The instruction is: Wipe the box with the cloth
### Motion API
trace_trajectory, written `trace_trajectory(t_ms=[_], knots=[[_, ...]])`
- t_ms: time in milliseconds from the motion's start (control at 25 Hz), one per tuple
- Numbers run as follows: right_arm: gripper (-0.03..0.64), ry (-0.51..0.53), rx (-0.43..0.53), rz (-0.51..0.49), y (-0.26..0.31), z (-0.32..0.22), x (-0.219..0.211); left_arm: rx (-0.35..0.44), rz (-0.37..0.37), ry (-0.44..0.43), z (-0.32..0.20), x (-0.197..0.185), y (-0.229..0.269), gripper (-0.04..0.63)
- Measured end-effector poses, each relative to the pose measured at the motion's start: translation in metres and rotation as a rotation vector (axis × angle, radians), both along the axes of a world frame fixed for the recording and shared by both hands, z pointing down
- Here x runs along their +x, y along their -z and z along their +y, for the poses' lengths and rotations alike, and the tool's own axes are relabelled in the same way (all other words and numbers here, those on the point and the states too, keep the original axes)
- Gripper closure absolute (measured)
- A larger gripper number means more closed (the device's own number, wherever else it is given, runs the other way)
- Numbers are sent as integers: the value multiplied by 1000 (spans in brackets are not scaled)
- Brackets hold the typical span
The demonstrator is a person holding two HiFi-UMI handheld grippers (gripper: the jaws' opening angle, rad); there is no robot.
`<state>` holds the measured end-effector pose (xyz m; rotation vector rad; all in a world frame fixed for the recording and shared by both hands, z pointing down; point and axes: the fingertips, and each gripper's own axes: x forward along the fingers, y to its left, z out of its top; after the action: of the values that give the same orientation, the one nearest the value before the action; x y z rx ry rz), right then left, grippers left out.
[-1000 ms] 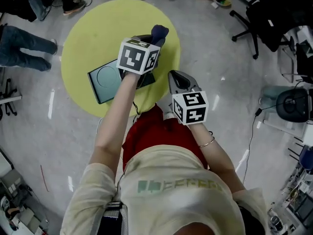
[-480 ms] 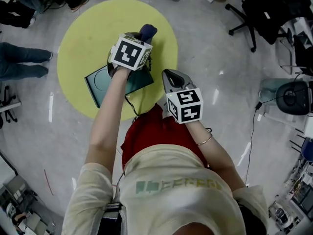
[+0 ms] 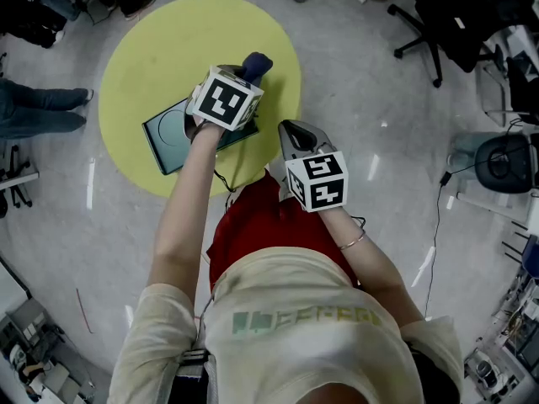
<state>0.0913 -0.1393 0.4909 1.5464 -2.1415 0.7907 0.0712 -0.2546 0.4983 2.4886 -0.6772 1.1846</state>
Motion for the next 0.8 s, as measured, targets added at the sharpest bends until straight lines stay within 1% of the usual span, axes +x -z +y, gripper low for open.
trace_trajectory(t_ms=[360,800], knots=[[578,35,5,4,3,32,2,-16,9,16,46,1,3,529],[578,84,7,6,10,83,18,-31,17,47,110,17,7,529]])
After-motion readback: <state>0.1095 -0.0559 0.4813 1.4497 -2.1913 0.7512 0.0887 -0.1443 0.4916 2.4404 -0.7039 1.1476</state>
